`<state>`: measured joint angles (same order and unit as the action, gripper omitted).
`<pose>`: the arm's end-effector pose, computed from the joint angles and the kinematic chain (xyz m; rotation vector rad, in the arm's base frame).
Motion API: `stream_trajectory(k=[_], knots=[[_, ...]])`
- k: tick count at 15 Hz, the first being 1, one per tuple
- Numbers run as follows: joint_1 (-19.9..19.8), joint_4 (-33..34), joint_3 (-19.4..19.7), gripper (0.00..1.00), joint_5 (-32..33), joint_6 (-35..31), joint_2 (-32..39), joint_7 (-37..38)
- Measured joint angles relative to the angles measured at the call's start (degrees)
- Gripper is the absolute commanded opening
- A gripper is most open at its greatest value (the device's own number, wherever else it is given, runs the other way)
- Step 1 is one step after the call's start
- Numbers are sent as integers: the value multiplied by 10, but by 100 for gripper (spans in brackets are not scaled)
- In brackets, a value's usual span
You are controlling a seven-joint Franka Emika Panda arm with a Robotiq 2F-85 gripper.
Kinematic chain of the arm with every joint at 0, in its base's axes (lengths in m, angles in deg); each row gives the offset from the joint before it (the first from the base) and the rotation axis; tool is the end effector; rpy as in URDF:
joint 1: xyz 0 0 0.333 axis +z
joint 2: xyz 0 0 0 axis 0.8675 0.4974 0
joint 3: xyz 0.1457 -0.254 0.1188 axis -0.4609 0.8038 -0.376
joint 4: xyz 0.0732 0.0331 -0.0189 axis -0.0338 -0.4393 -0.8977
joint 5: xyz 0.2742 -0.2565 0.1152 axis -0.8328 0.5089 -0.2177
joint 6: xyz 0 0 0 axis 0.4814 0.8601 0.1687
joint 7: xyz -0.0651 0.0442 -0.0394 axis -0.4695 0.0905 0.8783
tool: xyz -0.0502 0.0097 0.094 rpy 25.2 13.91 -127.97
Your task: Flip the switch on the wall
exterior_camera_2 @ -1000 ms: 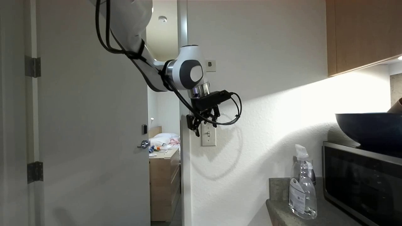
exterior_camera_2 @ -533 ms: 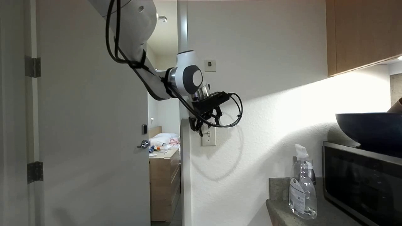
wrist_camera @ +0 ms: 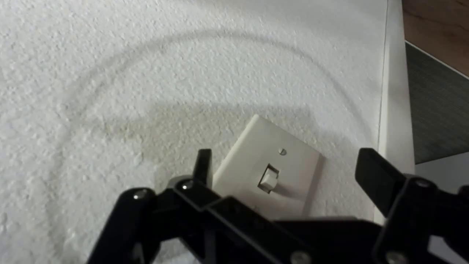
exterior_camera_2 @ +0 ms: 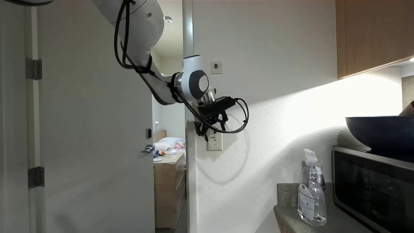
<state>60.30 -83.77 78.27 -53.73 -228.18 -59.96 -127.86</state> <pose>0.6283 -0.0245 0.4648 2.5505 1.1208 0.6904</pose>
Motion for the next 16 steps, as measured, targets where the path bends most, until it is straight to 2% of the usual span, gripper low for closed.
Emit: stream_trajectory(k=[7, 16], knots=[[2, 57, -21, 100, 20, 95, 40, 58], [1, 74, -28, 100, 38, 107, 52, 59]])
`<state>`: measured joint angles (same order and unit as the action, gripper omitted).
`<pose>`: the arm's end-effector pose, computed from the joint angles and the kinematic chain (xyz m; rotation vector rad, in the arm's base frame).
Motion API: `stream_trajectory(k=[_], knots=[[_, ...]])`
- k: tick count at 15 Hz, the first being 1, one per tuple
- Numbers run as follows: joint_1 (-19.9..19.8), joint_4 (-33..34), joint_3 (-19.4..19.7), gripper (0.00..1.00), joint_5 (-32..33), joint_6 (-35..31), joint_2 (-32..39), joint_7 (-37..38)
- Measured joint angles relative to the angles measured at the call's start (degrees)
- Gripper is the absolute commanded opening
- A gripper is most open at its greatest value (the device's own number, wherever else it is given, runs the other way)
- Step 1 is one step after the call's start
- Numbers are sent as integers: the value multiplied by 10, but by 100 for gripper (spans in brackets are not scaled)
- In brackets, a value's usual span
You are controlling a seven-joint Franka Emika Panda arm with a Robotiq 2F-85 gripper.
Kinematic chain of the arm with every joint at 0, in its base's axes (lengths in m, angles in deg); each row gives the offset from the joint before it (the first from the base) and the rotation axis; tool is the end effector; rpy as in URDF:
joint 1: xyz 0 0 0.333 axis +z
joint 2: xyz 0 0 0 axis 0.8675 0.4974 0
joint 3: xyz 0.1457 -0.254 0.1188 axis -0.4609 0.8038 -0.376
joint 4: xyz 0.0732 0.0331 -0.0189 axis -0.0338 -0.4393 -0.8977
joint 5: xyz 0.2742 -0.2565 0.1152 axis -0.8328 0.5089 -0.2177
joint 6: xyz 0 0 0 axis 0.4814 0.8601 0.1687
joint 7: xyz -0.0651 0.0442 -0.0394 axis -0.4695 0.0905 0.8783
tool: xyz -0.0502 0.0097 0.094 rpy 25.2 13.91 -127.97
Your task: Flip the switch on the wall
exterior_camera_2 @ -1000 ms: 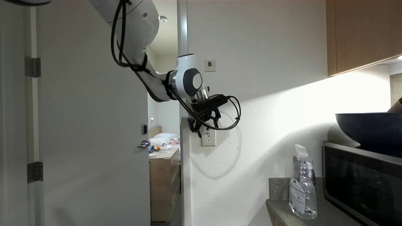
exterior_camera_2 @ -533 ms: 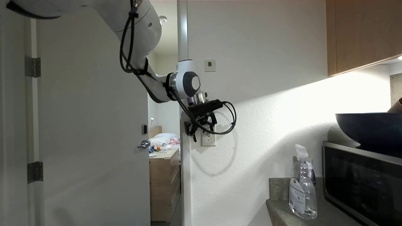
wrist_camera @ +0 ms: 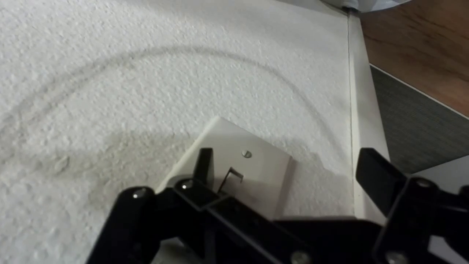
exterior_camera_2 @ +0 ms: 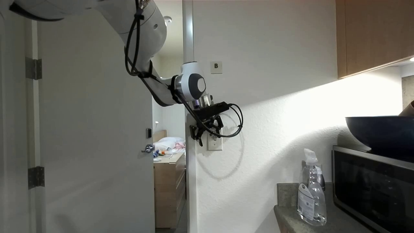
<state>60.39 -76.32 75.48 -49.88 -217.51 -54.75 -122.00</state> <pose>0.6523 0.0048 0.4480 2.6346 1.1332 0.5047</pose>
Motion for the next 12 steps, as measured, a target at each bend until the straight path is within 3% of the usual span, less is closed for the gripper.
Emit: stream_trajectory(k=[5, 12], knots=[[1, 0, -3, 100, 10, 4, -2, 8], [23, 1, -10, 100, 29, 69, -30, 152]])
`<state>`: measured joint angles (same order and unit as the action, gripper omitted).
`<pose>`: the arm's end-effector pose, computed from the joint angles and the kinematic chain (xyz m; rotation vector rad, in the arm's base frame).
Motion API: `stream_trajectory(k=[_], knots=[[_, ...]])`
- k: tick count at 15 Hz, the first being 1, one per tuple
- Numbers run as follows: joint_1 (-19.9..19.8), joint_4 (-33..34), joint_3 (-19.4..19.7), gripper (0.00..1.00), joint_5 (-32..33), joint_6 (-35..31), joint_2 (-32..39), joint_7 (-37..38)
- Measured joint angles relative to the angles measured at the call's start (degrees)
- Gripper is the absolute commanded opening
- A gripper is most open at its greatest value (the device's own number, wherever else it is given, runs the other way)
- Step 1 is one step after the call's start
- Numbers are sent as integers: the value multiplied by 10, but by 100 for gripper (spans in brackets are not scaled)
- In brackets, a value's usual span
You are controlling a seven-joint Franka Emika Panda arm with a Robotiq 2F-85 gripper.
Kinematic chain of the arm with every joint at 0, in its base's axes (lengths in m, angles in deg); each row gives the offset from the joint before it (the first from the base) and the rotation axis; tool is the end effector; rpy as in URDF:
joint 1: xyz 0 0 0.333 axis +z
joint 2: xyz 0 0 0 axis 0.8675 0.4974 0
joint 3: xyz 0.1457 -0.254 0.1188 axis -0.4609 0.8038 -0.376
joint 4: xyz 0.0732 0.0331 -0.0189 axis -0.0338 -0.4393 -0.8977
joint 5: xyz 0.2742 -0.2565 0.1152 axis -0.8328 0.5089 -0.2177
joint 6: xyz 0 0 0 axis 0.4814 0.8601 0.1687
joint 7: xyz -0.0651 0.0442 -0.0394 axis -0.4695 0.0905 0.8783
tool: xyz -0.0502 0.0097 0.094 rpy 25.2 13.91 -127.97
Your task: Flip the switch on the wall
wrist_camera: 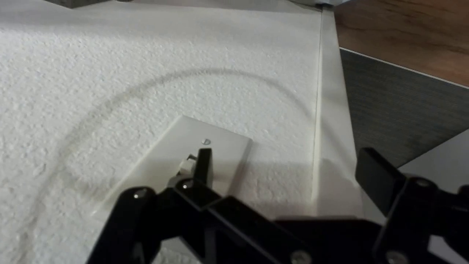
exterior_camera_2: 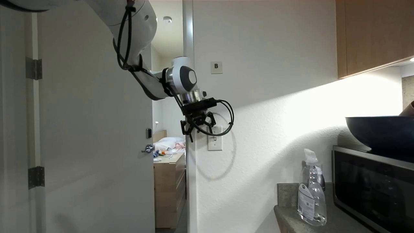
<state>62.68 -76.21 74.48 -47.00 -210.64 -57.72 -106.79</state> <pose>0.6370 0.0380 0.4681 2.7648 0.8917 0.4489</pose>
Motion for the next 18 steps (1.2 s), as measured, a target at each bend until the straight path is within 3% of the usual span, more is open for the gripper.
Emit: stream_trajectory(k=[10, 18], knots=[[-5, -1, 2, 100, 50, -2, 6, -41], [-9, -1, -4, 100, 20, -8, 7, -51]])
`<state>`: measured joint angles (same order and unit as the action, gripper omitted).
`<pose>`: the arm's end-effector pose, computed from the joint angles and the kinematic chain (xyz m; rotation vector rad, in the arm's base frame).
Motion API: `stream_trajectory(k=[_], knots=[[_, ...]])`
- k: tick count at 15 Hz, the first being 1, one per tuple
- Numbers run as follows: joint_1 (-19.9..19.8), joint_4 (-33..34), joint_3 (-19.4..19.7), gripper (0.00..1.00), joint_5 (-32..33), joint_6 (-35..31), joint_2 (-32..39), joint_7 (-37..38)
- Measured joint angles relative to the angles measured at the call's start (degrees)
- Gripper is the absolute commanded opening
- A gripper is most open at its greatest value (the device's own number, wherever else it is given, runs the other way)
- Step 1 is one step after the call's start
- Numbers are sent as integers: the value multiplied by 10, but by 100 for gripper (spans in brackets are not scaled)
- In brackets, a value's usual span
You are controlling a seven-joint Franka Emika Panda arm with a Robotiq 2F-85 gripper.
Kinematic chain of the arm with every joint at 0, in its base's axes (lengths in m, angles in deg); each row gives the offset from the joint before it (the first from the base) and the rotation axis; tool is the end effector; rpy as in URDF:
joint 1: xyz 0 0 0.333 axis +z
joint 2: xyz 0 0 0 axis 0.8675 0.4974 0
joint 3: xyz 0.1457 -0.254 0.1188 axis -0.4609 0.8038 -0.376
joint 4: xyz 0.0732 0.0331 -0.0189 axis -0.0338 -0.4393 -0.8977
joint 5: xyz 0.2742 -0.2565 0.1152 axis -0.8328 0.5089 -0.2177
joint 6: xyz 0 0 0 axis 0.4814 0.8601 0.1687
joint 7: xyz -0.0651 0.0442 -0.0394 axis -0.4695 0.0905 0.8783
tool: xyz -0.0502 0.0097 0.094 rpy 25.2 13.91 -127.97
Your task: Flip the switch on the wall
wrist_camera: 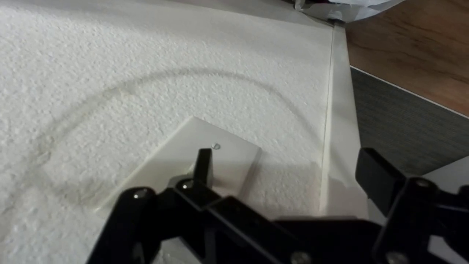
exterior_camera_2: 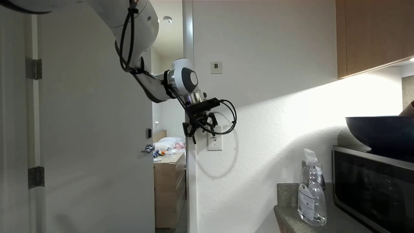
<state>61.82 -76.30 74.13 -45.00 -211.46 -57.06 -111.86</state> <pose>0.6397 0.0321 0.4617 2.6822 1.0188 0.4210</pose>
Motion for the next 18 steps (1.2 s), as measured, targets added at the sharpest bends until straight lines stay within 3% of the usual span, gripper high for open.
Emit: stream_trajectory(k=[4, 18], knots=[[-8, 0, -5, 100, -47, -2, 0, -31], [-9, 0, -5, 100, -41, -34, 1, -39]])
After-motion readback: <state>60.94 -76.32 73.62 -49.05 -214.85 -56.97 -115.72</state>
